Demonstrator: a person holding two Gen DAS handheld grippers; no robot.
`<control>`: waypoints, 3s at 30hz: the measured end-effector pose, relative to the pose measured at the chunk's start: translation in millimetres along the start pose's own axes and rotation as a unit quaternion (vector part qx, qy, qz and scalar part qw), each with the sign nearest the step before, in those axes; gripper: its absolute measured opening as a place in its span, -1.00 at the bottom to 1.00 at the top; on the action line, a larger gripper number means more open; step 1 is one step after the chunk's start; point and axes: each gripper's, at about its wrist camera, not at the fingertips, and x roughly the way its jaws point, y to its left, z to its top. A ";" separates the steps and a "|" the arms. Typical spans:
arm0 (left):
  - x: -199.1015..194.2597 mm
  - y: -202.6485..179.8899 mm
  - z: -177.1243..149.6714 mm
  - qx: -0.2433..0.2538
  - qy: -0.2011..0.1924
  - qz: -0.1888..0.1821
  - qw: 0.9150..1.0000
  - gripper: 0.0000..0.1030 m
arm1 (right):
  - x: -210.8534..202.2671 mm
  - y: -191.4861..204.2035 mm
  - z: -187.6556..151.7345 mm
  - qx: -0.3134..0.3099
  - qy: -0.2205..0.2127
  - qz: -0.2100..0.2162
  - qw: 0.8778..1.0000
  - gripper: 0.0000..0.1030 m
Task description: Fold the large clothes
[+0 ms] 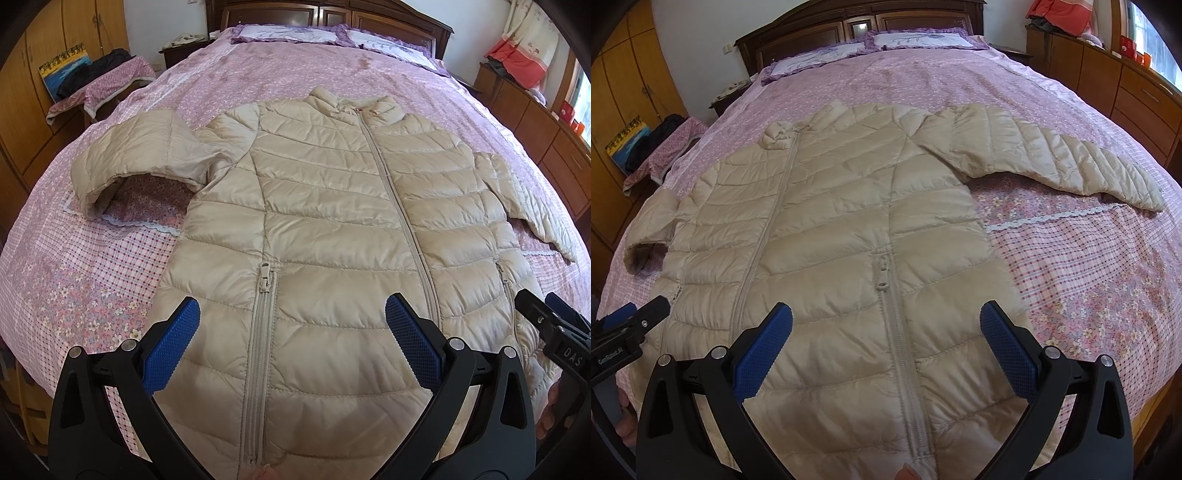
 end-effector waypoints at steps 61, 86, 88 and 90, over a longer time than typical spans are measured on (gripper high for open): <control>57.4 -100.7 -8.7 0.075 0.030 -0.002 0.997 0.94 | 86.2 -405.2 125.6 0.231 -0.049 -0.229 0.944 0.90; 63.8 -101.9 -10.8 0.075 0.034 0.002 0.997 0.94 | 96.6 -438.3 103.8 0.273 -0.022 -0.185 0.944 0.92; 65.0 -103.0 -11.5 0.077 0.036 0.004 0.996 0.94 | 96.7 -435.5 102.5 0.268 -0.016 -0.188 0.945 0.91; 66.6 -103.6 -11.9 0.078 0.041 0.006 0.996 0.94 | 95.1 -432.8 104.2 0.267 -0.007 -0.188 0.945 0.91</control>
